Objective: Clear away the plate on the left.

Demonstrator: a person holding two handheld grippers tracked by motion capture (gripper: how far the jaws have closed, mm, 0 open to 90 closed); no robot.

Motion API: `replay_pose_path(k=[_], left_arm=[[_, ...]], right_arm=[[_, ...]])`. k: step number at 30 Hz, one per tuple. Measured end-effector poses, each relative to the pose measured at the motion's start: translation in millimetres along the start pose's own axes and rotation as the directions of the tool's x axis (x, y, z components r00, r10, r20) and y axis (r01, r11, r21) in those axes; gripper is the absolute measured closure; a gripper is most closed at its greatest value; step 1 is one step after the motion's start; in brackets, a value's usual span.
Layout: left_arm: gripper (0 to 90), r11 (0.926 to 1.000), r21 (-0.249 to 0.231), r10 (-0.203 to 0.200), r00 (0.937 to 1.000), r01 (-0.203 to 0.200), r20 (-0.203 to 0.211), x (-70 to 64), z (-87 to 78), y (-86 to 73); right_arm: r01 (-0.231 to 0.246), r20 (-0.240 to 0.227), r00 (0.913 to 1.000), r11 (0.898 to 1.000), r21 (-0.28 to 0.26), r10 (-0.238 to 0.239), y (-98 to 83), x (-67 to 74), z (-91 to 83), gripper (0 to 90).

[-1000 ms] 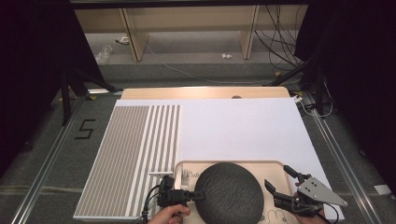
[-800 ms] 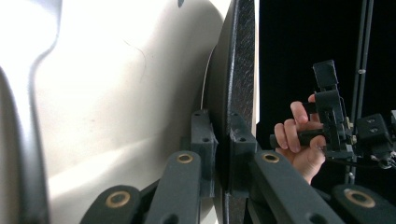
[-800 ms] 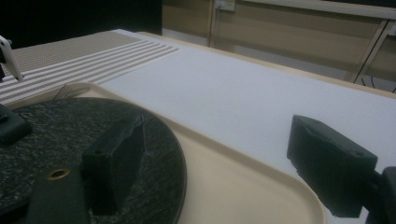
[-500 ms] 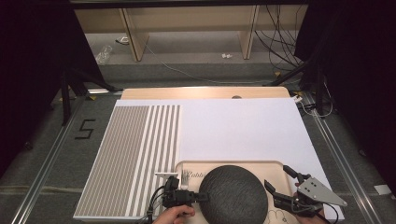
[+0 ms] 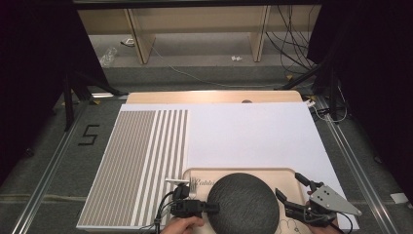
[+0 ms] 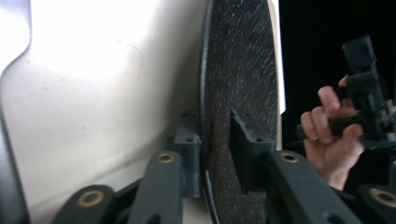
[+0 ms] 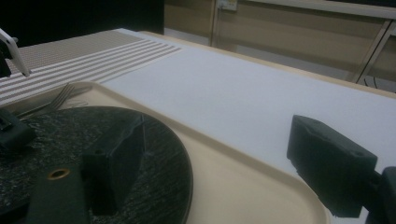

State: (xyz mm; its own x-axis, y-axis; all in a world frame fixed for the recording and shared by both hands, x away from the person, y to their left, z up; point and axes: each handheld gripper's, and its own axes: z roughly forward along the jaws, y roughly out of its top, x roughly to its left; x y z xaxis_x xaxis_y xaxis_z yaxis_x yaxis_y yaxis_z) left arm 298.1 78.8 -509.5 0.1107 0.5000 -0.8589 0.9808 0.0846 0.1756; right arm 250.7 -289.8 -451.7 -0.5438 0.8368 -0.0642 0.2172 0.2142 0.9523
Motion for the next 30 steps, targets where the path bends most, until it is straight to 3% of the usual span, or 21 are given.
replay_pose_path(k=[15,22,30], left_arm=[[55.8,0.9976,0.034,0.061,0.9979,-0.06,-0.024,-7.3,0.2,-0.8],[47.1,0.9908,0.066,0.121,0.9915,-0.118,-0.047,-14.6,0.1,-1.3],[43.9,0.9866,0.077,0.149,0.9867,-0.144,-0.065,-17.1,-1.7,-0.9]], right_arm=[[0.002,-0.003,1.0,1.0,-0.002,-0.002,0.0,0.4,0.0,20.2],[0.0,-0.003,1.0,1.0,0.0,0.0,-0.1,0.4,0.0,20.2],[-0.002,-0.005,1.0,1.0,-0.001,0.002,-0.1,0.7,0.3,20.1]])
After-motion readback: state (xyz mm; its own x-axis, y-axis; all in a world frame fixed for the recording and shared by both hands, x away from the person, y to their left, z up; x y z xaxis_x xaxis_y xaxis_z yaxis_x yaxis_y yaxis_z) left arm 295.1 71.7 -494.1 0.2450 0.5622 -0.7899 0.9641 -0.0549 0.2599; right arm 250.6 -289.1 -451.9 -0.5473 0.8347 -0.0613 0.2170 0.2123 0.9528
